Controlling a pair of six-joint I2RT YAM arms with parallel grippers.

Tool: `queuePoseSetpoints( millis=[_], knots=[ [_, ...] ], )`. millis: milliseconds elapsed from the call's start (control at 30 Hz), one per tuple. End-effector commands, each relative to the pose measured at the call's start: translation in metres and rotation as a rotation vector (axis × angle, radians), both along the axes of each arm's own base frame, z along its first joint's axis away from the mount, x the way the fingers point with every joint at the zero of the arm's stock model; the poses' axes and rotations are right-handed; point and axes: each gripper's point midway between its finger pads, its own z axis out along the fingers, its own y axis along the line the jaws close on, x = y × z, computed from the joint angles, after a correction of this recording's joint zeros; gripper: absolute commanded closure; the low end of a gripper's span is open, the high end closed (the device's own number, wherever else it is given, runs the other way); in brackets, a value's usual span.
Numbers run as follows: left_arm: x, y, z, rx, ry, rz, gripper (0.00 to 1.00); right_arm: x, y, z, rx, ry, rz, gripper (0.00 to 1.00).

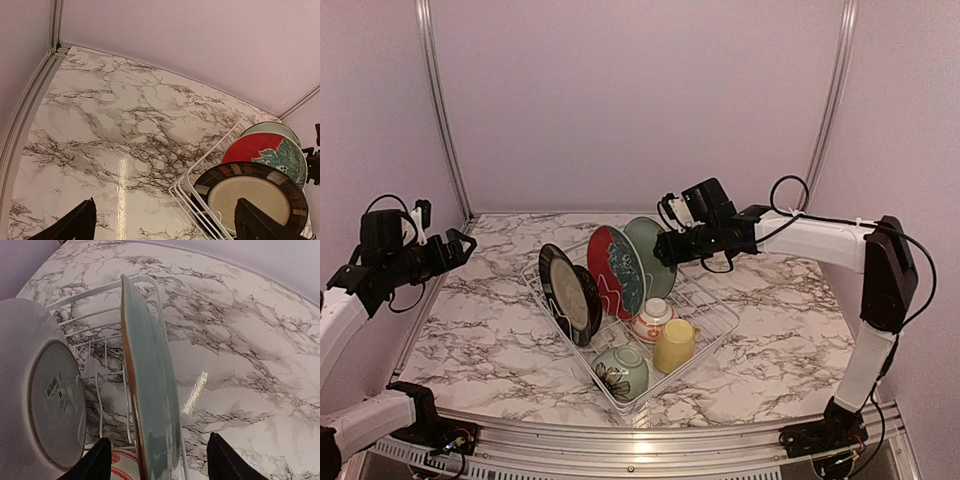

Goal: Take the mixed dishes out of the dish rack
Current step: Grab the plate from the dish rack.

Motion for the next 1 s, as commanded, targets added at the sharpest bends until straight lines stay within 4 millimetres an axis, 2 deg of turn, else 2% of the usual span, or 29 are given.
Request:
queuePoseSetpoints(
  millis=[0,100,367,467,533,633,733,967],
  knots=[
    [0.008,0.000,0.021,0.034,-0.125,-0.016,0.01,0.011,0.018,0.016,0.032,-0.042,0.033,0.40],
    [0.014,-0.004,0.039,0.022,-0.166,-0.037,0.01,0.016,0.022,0.014,0.016,-0.043,0.032,0.46],
    [0.035,-0.021,0.100,0.001,-0.274,-0.132,0.01,0.022,0.030,0.012,-0.022,-0.064,0.026,0.63],
    [0.042,-0.029,0.112,-0.017,-0.300,-0.174,0.01,0.023,0.034,0.012,-0.034,-0.068,0.025,0.73],
    [0.045,-0.033,0.109,-0.016,-0.308,-0.200,0.01,0.023,0.036,0.014,-0.042,-0.077,0.025,0.78],
    [0.046,-0.033,0.091,0.011,-0.290,-0.213,0.01,0.019,0.039,0.022,-0.045,-0.094,0.030,0.85],
    [0.045,-0.028,0.078,0.040,-0.269,-0.194,0.01,0.016,0.041,0.029,-0.051,-0.120,0.028,0.89],
    [0.040,-0.020,0.065,0.112,-0.256,-0.169,0.01,0.008,0.044,0.054,-0.037,-0.176,0.030,0.97]
  ],
)
